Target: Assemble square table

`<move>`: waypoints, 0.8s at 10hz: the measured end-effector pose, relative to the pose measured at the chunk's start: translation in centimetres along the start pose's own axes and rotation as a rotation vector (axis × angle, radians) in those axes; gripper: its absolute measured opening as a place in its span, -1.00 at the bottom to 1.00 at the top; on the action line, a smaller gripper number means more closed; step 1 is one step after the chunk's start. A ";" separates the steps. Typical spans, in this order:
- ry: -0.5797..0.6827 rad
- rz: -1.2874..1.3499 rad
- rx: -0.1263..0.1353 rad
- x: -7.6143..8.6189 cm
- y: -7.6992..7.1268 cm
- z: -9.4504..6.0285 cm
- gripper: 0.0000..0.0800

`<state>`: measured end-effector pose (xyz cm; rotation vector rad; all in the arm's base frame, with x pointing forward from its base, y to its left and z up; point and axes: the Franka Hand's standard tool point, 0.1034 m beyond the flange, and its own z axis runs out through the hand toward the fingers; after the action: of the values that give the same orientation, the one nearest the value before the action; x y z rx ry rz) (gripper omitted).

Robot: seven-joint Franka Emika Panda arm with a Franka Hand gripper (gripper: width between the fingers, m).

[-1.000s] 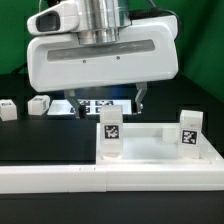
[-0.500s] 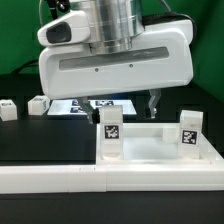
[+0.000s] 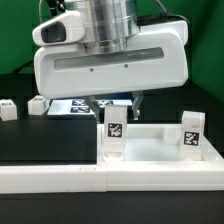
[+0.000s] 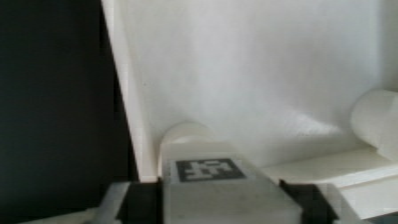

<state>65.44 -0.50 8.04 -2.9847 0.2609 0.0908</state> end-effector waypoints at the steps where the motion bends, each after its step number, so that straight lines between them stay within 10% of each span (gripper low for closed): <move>1: 0.000 0.001 0.000 0.0 0.1 0.0 -0.23; 8: -0.002 0.532 0.036 0.6 0.1 0.5 -0.27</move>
Offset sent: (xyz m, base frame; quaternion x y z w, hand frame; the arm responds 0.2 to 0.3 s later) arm 0.0038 -0.0101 -0.0137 -0.0177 -0.0013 0.0801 0.9966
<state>65.95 -0.64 7.47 -2.7943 1.0333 0.1425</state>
